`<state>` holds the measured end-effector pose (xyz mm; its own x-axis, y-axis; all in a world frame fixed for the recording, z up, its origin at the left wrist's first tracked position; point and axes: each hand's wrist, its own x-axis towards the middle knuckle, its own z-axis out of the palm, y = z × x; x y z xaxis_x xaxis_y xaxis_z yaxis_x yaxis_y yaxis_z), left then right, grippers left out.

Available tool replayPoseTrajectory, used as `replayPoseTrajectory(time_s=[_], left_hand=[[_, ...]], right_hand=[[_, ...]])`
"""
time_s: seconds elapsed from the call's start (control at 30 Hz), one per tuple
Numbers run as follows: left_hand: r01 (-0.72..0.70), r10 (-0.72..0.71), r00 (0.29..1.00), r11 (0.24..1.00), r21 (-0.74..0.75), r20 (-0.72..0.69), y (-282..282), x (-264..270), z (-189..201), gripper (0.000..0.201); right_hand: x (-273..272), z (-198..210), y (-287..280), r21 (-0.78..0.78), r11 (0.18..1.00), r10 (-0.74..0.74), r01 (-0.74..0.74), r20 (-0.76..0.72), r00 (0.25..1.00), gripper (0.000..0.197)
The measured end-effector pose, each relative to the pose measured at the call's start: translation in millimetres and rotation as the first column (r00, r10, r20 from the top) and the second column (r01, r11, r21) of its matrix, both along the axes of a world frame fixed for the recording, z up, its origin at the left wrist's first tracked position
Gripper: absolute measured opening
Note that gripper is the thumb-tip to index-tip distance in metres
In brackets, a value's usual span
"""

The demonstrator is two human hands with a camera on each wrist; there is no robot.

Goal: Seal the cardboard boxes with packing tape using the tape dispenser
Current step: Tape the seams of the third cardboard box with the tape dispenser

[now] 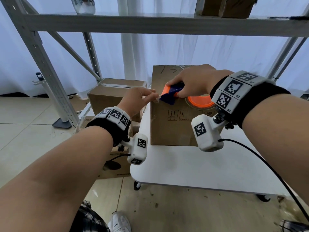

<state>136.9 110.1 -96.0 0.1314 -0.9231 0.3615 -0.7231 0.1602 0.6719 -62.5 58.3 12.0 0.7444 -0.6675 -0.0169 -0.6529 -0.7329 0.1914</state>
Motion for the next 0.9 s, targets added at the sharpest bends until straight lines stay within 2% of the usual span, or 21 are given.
replayPoseTrajectory(time_s=[0.07, 0.17, 0.33, 0.5, 0.67, 0.9], left_hand=[[0.002, -0.002, 1.000, 0.999, -0.052, 0.000, -1.0, -2.5, -3.9, 0.020], [0.030, -0.029, 1.000, 0.996, -0.088, 0.004, 1.2, 0.8, -13.0, 0.027], [0.026, -0.006, 0.983, 0.994, -0.105, 0.184, 6.4, 2.8, -24.5, 0.036], [-0.022, 0.031, 0.966, 0.999, -0.038, 0.256, 4.2, -12.1, -11.3, 0.031], [-0.002, 0.009, 0.950, 1.000, -0.024, 0.313, 5.0, -12.6, -11.9, 0.039], [-0.087, 0.077, 0.906, 0.996, 0.004, 0.415, 11.0, -13.9, -7.0, 0.040]], right_hand=[[-0.3, -0.2, -0.1, 0.000, 1.000, 0.003, -0.003, 0.001, 1.000, 0.048], [0.0, -0.1, 0.5, -0.013, 1.000, 0.009, -0.009, -0.004, 1.000, 0.048], [-1.1, -1.5, 2.4, -0.044, 0.999, 0.014, -0.014, -0.005, 1.000, 0.047], [-1.7, -4.8, 1.0, -0.060, 0.998, 0.030, -0.030, 0.001, 1.000, 0.048], [-1.5, -2.8, 2.7, -0.070, 0.996, 0.049, -0.051, -0.027, 0.998, 0.049], [-0.8, 9.3, 5.5, -0.170, 0.966, 0.173, -0.196, -0.142, 0.975, 0.051]])
